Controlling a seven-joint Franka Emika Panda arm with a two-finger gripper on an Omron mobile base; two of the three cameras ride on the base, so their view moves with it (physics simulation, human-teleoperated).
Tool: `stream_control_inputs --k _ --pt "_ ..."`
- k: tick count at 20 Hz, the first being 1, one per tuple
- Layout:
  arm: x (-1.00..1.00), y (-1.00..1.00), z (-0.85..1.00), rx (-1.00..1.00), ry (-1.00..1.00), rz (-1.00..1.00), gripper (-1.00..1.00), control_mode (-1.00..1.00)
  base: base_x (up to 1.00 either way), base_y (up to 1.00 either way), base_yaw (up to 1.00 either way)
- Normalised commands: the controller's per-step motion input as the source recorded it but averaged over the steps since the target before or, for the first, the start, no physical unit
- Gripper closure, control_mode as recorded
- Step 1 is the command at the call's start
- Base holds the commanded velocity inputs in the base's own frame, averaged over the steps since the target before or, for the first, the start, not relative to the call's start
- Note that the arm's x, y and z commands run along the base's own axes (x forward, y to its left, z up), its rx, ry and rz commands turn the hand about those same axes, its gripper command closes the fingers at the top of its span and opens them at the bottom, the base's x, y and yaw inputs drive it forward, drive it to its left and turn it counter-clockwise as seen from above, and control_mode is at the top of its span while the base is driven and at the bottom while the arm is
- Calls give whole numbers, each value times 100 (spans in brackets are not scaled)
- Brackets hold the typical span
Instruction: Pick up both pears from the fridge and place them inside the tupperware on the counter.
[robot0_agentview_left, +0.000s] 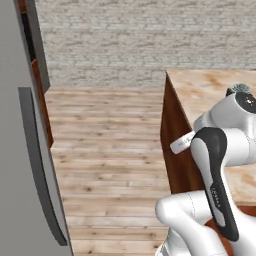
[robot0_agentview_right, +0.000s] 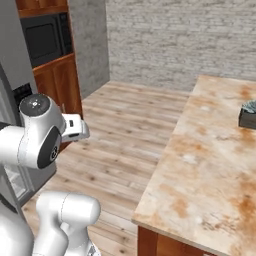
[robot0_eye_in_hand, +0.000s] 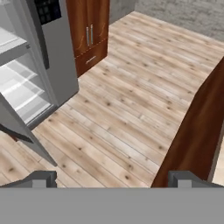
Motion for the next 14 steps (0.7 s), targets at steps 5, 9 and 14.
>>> stream_control_inputs --k 5,9,14 --pt "0 0 0 0 0 0 -100 100 -11 100 2" --pt "0 0 0 0 0 0 -100 100 -4 38 0" --pt "0 0 0 0 0 0 -100 100 85 -9 0"
